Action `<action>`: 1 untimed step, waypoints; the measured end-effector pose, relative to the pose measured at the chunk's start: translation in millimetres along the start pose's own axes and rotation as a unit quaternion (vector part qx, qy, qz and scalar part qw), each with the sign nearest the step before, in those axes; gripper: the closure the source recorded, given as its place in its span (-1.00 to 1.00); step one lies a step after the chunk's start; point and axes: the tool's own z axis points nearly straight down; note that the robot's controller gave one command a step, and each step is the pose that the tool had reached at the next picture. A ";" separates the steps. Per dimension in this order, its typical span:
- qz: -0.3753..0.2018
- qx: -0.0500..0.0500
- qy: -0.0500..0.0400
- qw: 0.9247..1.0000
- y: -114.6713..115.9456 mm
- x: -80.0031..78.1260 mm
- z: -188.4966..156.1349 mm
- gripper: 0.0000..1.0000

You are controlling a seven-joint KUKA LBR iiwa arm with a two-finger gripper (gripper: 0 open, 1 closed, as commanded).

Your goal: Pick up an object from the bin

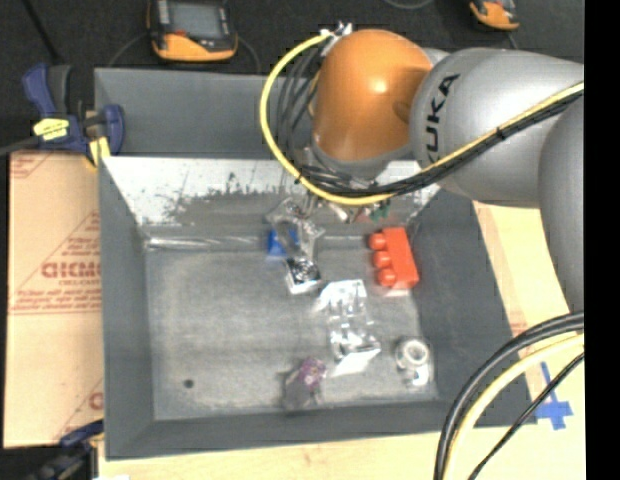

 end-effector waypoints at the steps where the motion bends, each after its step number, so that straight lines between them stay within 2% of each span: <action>1: 0.003 0.001 -0.001 1.000 0.5 19.0 -14.7 1.00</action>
Offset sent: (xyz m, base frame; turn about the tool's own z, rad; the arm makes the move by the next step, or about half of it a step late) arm -0.0164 -0.0104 0.0123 0.0021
